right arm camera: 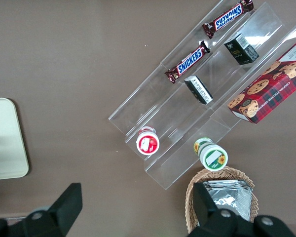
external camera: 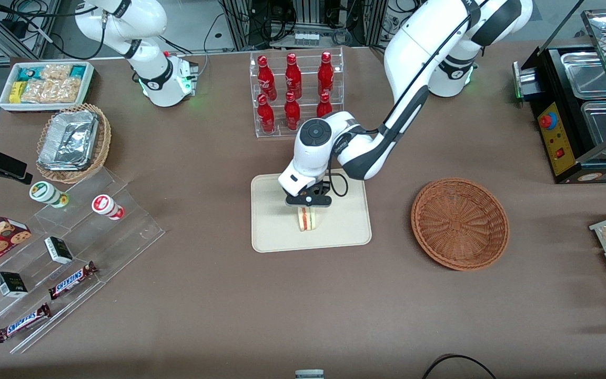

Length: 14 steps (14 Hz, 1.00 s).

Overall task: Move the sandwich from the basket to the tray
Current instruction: 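Open the left gripper to release the sandwich upright on the tray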

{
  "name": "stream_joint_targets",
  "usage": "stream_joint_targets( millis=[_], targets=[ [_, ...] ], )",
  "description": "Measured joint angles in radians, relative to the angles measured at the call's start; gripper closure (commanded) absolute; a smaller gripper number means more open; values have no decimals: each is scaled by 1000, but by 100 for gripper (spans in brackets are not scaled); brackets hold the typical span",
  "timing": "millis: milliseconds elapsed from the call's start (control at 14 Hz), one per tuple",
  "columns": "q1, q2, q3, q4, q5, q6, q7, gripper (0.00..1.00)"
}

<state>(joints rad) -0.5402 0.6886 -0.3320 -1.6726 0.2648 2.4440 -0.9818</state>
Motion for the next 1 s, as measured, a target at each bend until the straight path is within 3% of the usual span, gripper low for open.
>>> stream_joint_targets(
  millis=[571, 1000],
  targets=[
    [1, -42, 1, 34, 0, -82, -2, 0],
    [46, -298, 25, 67, -1, -441, -31, 0]
  ],
)
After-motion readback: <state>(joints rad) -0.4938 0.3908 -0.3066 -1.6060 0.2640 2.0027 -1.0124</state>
